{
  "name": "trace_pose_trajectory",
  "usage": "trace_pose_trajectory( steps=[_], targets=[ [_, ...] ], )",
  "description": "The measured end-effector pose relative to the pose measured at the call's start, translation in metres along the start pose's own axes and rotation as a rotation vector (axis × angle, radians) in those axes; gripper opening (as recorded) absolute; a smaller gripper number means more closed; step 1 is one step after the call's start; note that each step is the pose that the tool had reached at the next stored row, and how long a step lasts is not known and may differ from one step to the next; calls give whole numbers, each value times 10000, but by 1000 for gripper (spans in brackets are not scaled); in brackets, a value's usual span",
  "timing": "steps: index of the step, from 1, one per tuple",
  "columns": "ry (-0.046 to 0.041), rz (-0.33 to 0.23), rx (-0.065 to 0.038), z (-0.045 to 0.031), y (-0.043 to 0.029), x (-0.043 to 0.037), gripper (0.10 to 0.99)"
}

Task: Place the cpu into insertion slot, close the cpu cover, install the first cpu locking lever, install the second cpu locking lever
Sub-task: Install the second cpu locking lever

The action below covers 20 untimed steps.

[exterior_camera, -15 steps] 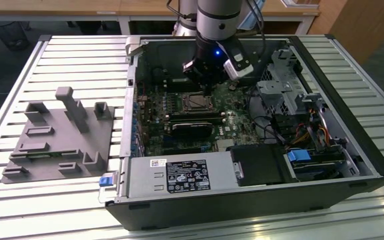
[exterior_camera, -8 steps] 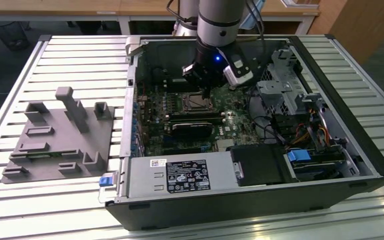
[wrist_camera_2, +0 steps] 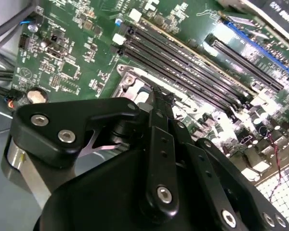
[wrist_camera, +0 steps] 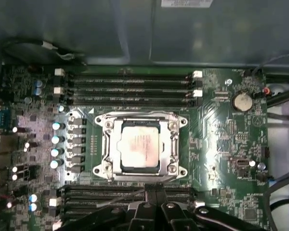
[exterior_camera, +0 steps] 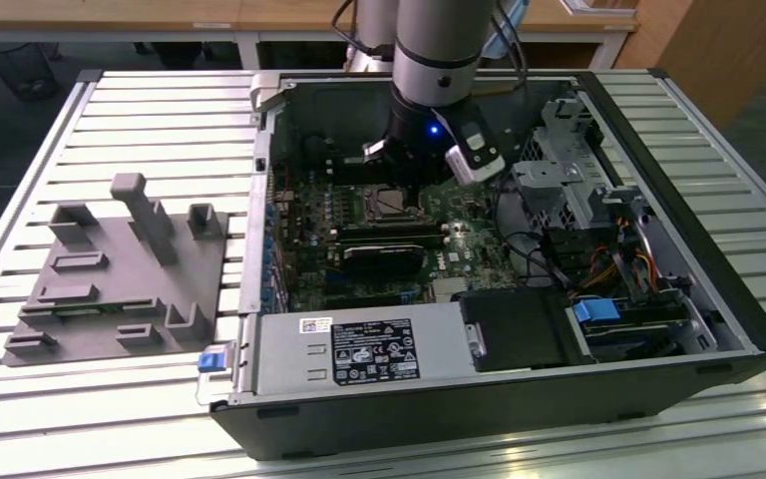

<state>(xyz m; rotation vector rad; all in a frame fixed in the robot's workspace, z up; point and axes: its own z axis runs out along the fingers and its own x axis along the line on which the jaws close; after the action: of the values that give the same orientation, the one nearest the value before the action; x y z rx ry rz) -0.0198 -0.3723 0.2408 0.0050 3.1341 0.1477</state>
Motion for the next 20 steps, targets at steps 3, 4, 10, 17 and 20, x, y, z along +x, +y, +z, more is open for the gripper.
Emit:
trace_pose_trajectory(
  steps=[3,4,10,17,20],
  targets=[
    [-1,-1,-3,15,-19,57,106],
    [0,0,-2,17,-21,90,106],
    [0,0,-4,61,-38,241,106],
    [0,14,-26,175,-51,341,106],
    [-3,37,-147,196,-81,341,106]
  ],
)
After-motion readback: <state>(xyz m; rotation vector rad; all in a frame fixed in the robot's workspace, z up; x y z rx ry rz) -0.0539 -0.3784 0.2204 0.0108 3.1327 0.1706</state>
